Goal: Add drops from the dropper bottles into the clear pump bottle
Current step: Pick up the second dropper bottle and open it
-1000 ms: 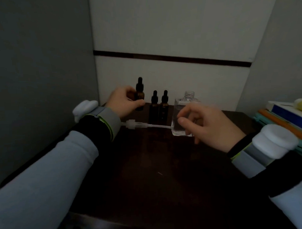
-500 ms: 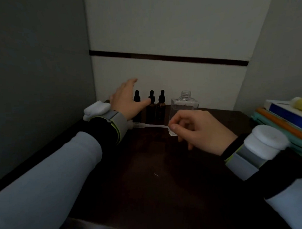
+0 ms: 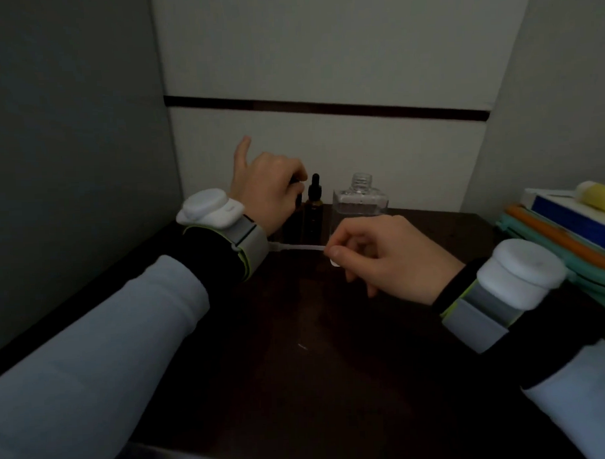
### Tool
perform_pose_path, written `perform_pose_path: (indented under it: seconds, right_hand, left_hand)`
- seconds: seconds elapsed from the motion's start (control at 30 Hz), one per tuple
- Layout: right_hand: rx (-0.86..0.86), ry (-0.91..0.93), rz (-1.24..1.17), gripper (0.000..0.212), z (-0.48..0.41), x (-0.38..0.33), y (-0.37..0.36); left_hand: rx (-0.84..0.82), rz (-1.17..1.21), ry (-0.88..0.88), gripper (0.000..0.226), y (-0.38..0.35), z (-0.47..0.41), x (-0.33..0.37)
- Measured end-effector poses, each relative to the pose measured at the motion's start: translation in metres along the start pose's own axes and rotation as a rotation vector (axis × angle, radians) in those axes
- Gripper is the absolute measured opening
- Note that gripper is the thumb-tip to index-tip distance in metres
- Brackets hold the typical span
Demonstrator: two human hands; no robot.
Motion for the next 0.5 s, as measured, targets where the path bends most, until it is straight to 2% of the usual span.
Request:
perform_pose_path:
  seconds: [0.1,0.17,0.23,0.33,0.37,0.47,0.5]
  right_hand:
    - [0.108,0.024,-0.06,0.009,0.002,-0.003,0.009]
    - [0.222,0.014,-0.142,0.005,0.004,-0.003,0.018]
    - [0.298,-0.008,-0.217,0.008,0.006,-0.004,0.025]
    - [0.254,-0.028,-0.228,0.035,0.007,-0.005,0.023]
    - [0.235,-0.019,-0.223,0.035,0.007,-0.005,0.021]
    - [0.258,0.043,-0.198,0.012,0.003,-0.002,0.017]
    - [0.268,0.043,-0.19,0.015,0.002,0.0,0.016]
  left_hand:
    - [0.185,0.28,-0.063,0.016,0.033,0.004,0.007]
    - [0.217,0.526,-0.104,0.015,0.05,0.007,0.013]
    - [0.16,0.687,-0.157,0.012,0.058,0.012,0.025]
    - [0.012,0.768,-0.222,0.011,0.05,0.021,0.05]
    - [-0.033,0.762,-0.237,0.01,0.045,0.023,0.056]
    - [-0.129,0.784,-0.234,0.008,0.031,0.029,0.063]
    - [-0.153,0.805,-0.219,0.008,0.027,0.03,0.062]
Point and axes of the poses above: each hand's wrist, its own z-axis away from the middle knuckle, its own y-axis out of the back of the hand, x = y × z, the point moved 6 cm from there along -z, towards the middle knuckle, and after that the axes turned 11 degrees about z, right-handed, at the moved point
